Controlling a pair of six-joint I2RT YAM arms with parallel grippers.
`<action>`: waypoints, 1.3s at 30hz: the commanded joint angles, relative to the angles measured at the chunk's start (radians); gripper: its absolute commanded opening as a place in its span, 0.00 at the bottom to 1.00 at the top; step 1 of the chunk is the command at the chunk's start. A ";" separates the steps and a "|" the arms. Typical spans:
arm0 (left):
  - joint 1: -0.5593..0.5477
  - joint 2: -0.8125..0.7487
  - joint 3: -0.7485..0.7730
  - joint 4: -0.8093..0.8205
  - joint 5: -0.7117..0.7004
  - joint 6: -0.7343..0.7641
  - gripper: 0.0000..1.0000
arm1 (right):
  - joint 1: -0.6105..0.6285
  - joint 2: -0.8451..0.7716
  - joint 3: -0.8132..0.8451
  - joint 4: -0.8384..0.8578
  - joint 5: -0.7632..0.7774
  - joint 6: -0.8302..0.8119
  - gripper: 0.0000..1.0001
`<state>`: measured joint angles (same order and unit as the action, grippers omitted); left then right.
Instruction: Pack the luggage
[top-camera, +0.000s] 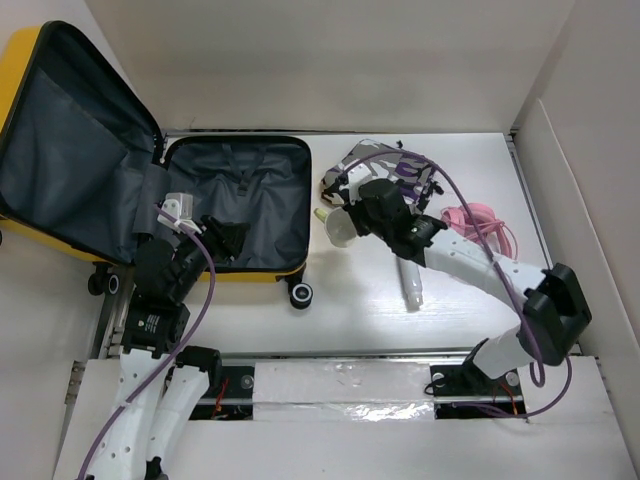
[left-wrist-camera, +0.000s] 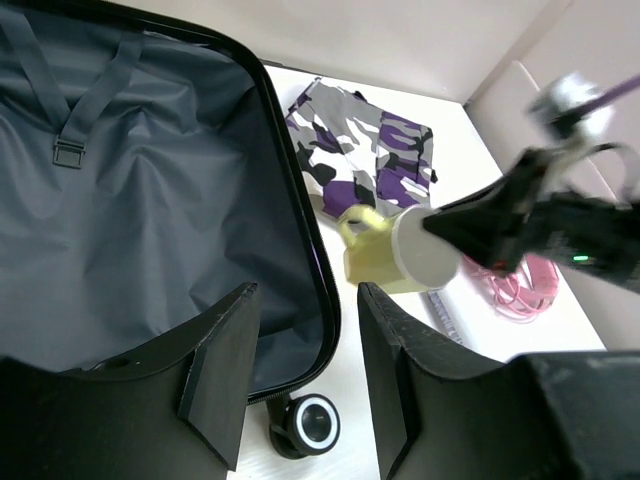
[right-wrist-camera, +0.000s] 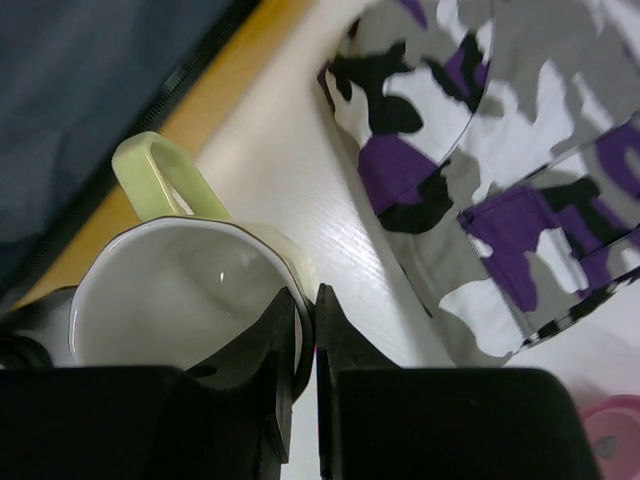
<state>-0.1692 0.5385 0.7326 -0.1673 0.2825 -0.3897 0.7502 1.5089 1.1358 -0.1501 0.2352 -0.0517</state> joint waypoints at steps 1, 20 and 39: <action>-0.006 -0.015 0.011 0.025 -0.022 0.008 0.40 | 0.055 -0.079 0.143 0.112 0.019 -0.051 0.00; -0.033 -0.009 0.025 0.005 -0.068 0.006 0.29 | 0.147 0.605 0.815 0.182 0.127 -0.382 0.00; -0.044 0.003 0.025 0.006 -0.080 -0.003 0.29 | 0.250 0.338 0.486 0.259 0.141 -0.284 0.57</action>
<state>-0.2085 0.5430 0.7326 -0.1894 0.2077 -0.3904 1.0119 2.0258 1.6112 0.0277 0.3767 -0.3813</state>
